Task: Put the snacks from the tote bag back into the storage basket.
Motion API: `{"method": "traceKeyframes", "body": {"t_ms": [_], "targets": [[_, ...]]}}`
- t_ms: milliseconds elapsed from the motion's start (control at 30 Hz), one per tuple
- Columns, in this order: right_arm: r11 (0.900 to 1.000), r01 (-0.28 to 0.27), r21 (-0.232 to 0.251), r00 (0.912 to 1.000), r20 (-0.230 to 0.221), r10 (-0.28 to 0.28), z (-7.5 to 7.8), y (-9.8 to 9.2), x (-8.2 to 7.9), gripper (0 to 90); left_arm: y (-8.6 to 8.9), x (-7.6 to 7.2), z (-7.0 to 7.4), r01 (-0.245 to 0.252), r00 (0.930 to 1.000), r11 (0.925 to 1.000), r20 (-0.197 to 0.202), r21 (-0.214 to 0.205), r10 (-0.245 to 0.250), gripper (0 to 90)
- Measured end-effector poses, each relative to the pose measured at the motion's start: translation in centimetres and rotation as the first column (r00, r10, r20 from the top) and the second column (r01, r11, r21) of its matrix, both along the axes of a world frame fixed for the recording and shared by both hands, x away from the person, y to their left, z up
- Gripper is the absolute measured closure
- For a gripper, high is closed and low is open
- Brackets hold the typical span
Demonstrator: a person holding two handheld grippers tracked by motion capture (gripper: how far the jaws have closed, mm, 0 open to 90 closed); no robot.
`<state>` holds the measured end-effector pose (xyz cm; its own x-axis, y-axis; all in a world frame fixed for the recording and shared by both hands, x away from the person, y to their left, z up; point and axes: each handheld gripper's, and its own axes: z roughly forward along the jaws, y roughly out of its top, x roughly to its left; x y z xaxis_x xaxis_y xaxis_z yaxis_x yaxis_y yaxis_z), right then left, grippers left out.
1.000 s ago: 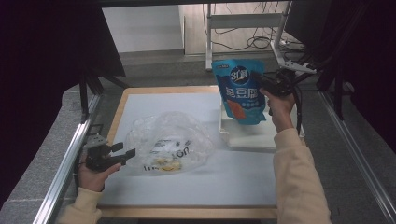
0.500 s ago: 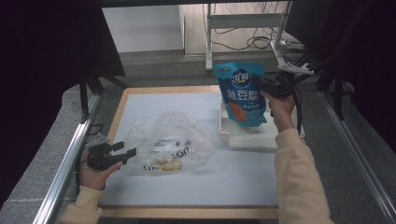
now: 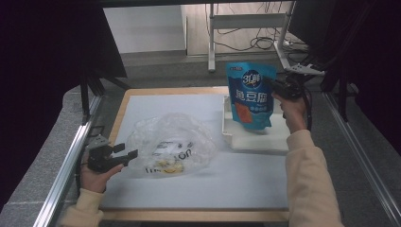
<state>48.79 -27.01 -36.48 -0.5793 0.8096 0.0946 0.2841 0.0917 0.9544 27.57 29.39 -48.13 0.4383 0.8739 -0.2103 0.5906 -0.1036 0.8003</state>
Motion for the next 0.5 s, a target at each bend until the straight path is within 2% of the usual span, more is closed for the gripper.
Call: {"method": "traceKeyframes", "body": {"t_ms": [200,500], "targets": [[0.9999,0.011,-0.012,0.9999,-0.005,-0.011,-0.2,-0.8,0.2,85.9,-0.1,-0.1,0.0,0.0,1.0,1.0,-0.001,0.003,0.0,33.0],[0.9996,0.029,0.006,0.9995,-0.014,-0.029,-0.5,-1.6,0.2,83.7,-0.3,-0.1,0.1,0.011,0.9999,0.9999,0.002,0.007,-0.011,32.8]]}}
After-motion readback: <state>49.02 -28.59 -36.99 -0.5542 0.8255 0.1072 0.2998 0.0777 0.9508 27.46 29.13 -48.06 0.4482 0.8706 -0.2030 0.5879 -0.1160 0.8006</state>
